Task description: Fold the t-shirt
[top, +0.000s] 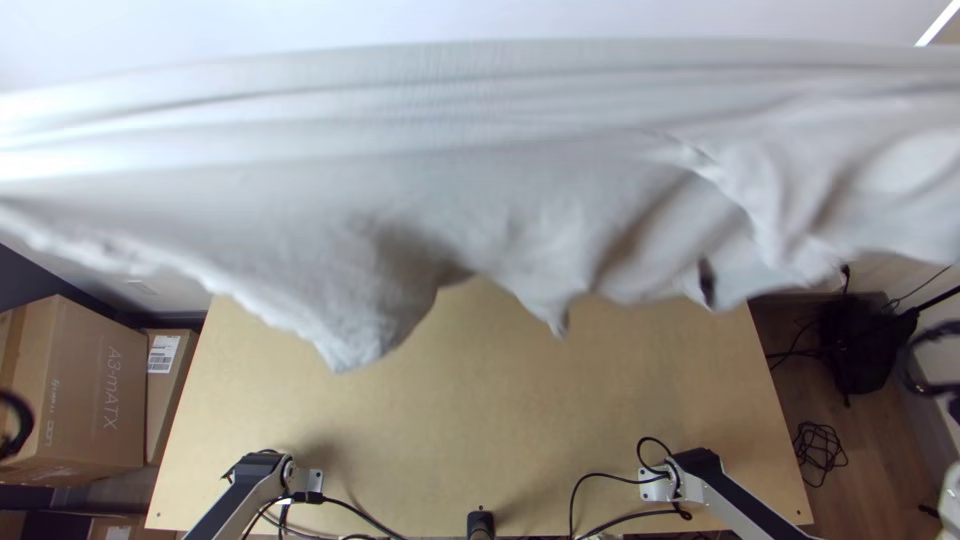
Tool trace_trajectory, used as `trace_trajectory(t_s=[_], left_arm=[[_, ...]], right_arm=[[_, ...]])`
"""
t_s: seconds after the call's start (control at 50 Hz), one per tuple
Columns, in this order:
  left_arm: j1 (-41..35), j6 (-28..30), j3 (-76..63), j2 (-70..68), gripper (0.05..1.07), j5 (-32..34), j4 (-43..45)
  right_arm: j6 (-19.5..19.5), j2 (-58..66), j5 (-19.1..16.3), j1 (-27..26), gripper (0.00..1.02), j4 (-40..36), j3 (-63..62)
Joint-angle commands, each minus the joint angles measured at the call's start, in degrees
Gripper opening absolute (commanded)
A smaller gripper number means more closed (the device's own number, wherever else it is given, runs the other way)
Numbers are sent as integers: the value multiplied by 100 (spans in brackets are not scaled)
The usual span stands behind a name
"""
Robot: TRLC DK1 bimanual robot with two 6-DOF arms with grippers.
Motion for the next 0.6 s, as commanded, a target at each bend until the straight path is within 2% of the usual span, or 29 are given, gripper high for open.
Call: trace_trajectory(t_s=[0.0, 0.18, 0.28, 0.38, 0.46, 0.58], left_arm=[[198, -244, 294, -66, 7, -607, -180], [206, -499, 294, -119, 7, -484, -716], [198, -709, -154, -207, 8, -309, -1182], [163, -639, -1745, -778, 8, -247, -1103], [127, -419, -3415, -1464, 8, -177, -611], [119, -165, -5375, -2158, 8, -36, -531]], right_arm=[[123, -134, 631, -139, 2, -42, 456], [369, -169, 561, -147, 2, -394, 492], [589, -301, 561, -147, 2, -658, -97], [668, -749, 552, -77, 2, -631, -1495], [800, -1312, 552, 187, 2, -561, -3182], [1002, -2059, 552, 433, 2, -262, -5300]])
